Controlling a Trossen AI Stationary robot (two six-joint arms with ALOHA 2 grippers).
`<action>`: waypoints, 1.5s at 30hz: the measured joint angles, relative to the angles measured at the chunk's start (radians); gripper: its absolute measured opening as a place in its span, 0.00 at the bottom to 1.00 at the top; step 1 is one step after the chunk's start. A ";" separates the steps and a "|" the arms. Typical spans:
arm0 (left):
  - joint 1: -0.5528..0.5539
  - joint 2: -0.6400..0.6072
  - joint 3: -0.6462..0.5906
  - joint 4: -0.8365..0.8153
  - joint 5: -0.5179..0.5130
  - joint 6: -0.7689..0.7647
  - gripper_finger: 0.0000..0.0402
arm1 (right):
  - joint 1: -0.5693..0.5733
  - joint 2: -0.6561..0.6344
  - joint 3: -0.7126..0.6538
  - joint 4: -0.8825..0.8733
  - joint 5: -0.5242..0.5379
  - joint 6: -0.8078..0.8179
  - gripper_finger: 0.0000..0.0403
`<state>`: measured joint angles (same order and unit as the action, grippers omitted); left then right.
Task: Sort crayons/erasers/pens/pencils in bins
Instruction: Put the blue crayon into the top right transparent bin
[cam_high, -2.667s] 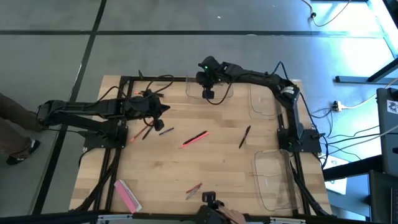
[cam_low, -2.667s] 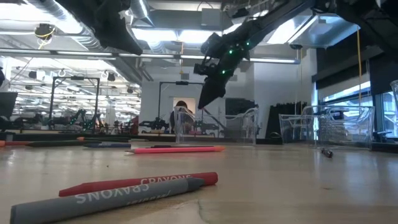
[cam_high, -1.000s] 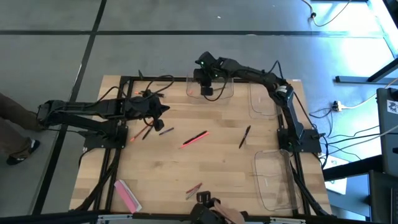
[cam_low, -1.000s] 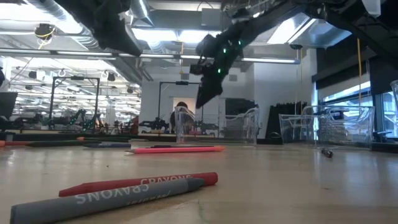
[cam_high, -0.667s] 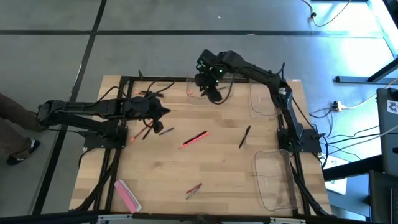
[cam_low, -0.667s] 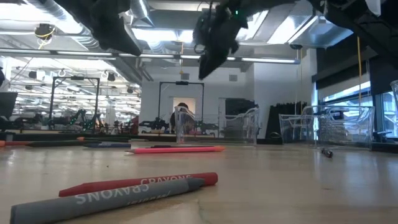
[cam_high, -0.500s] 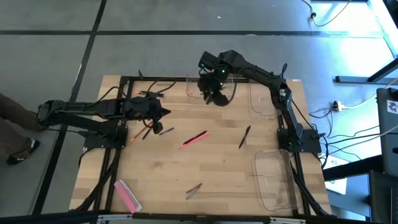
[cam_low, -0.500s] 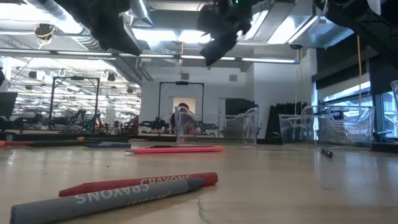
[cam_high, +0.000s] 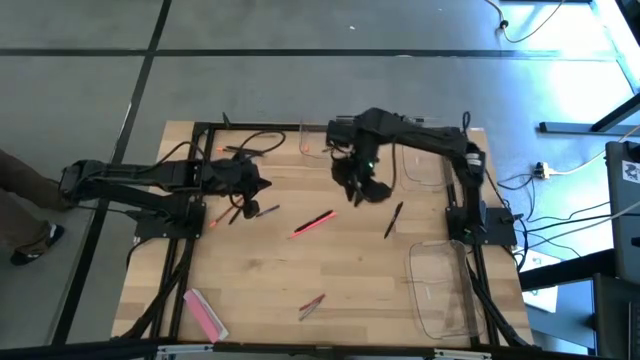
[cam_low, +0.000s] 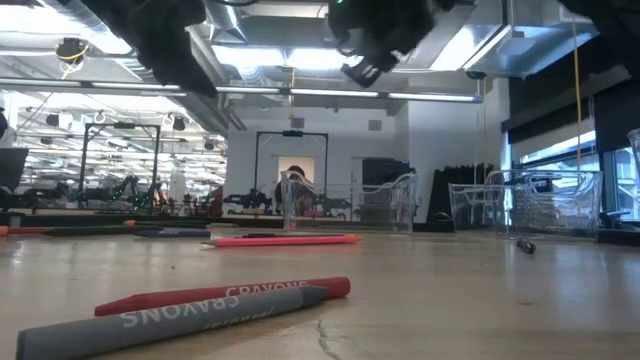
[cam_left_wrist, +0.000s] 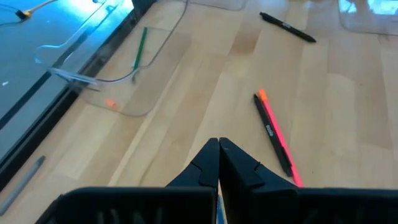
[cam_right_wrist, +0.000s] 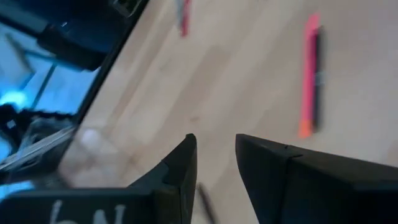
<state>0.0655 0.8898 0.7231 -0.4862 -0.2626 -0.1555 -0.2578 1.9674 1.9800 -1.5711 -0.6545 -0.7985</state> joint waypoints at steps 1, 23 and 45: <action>-0.008 0.000 0.000 0.000 0.000 0.000 0.00 | 0.012 -0.026 -0.039 0.000 0.003 0.005 0.28; -0.113 0.178 0.371 -0.312 -0.035 -0.108 0.00 | 0.191 -0.623 -0.697 0.527 0.528 0.620 0.28; 0.040 0.338 0.304 -0.597 0.183 -0.325 0.04 | 0.279 -0.623 -0.795 0.724 0.531 0.637 0.28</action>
<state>0.1057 1.2277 1.0271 -1.0833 -0.0799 -0.4801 0.0209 1.3445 1.1854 -0.8471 -0.1234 -0.1616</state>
